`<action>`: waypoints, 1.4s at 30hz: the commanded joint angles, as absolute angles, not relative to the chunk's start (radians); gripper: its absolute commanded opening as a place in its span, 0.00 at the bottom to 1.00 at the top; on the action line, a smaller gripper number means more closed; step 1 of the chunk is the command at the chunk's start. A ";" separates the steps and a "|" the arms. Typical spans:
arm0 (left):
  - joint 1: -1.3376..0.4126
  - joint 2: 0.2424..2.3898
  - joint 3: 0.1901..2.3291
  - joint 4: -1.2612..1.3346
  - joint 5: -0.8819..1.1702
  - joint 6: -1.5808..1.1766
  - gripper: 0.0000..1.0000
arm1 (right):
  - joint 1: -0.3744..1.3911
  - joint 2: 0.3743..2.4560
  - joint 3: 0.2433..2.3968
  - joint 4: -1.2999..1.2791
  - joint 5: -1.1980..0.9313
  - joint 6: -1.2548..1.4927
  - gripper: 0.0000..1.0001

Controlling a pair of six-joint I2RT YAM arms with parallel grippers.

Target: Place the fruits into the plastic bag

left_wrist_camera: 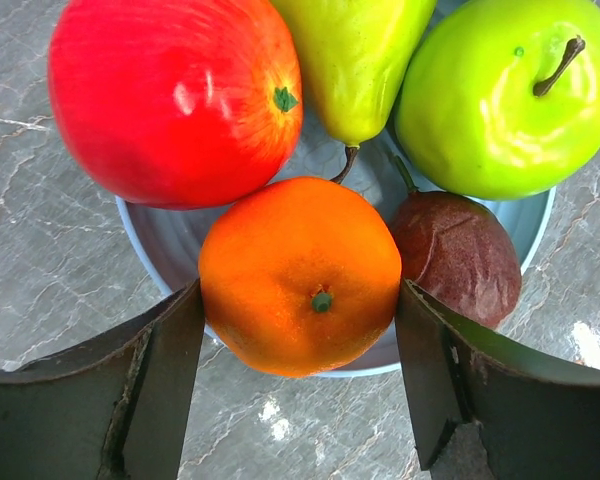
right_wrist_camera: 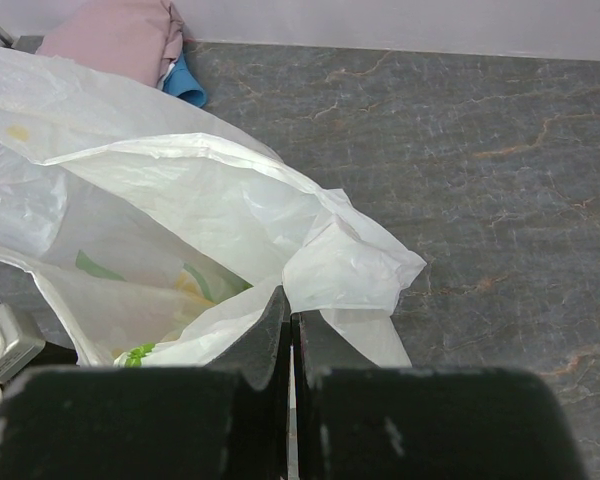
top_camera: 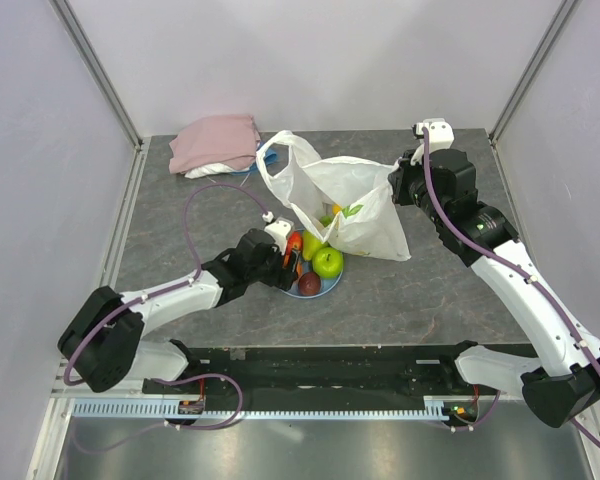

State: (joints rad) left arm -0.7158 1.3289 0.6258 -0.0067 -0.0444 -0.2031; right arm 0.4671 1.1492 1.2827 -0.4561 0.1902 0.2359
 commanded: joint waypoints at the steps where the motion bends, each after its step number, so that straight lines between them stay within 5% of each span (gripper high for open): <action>1: -0.723 1.266 0.643 -0.021 -0.041 -0.163 0.54 | 0.462 1.132 1.270 -0.422 0.186 0.244 0.00; 21: -0.721 0.913 0.637 -0.091 -0.094 -0.175 0.57 | 0.456 1.129 1.264 -0.416 0.176 0.248 0.00; 27: -0.721 0.827 0.684 0.072 0.188 -0.052 0.60 | 0.456 1.126 1.264 -0.411 0.172 0.248 0.00; 32: -0.721 0.931 0.852 0.170 0.267 -0.040 0.60 | 0.456 1.118 1.252 -0.405 0.163 0.255 0.00; 42: -0.723 1.363 1.138 0.169 0.097 -0.018 0.61 | 0.454 1.089 1.247 -0.413 0.169 0.255 0.00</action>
